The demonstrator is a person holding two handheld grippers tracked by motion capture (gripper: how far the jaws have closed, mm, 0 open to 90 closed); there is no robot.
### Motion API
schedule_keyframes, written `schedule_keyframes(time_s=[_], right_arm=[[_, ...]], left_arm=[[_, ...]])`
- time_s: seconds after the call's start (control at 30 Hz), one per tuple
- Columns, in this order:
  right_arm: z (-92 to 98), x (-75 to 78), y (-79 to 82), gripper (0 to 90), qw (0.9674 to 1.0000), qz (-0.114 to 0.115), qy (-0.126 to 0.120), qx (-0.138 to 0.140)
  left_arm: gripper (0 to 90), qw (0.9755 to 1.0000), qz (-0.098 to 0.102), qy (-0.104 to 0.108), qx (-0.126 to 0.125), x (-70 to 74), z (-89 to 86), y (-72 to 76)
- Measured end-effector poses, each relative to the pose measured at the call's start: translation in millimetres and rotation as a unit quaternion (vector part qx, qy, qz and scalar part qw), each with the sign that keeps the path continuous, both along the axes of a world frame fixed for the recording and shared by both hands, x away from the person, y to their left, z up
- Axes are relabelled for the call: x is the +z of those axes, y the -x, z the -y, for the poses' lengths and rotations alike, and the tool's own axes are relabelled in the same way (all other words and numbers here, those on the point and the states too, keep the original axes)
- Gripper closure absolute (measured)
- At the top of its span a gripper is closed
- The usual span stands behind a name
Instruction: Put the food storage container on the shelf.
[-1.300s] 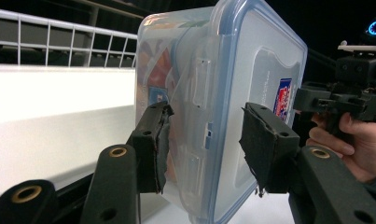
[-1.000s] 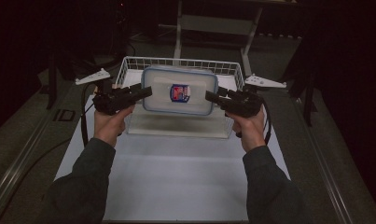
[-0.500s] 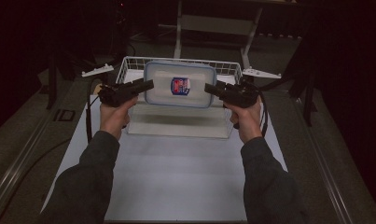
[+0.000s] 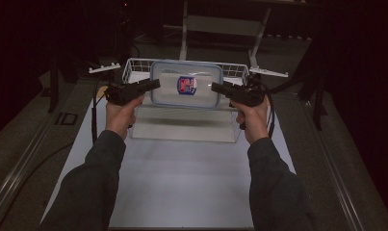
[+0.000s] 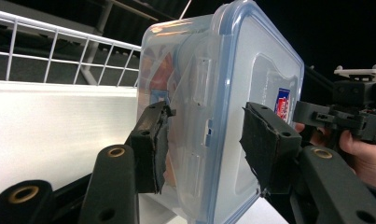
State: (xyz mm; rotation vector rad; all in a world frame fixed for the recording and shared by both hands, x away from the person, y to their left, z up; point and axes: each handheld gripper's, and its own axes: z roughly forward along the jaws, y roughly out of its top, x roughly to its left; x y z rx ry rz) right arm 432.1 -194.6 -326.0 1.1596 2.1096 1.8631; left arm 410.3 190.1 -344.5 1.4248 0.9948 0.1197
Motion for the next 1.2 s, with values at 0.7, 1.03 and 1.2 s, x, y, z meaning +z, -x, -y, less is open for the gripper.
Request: schedule_keyframes(time_s=[0.7, 1.03, 1.2], right_arm=[[-8.7, -2.2, -10.8, 30.6, 0.9947, -0.008, 0.044, -0.093], [-25.9, 5.8, 31.5, 80.4, 0.9847, 0.111, 0.134, -0.010], [-32.8, -0.7, 25.6, 80.3, 0.9728, 0.103, 0.201, -0.050]], left_arm=[[48.3, 0.9983, -0.025, -0.015, 0.051, -2.6, 14.2, -15.9], [47.6, 0.9985, 0.000, -0.038, 0.041, 2.3, 4.6, 3.0], [46.0, 0.9973, 0.009, -0.067, 0.028, 2.2, 2.6, 16.9]])
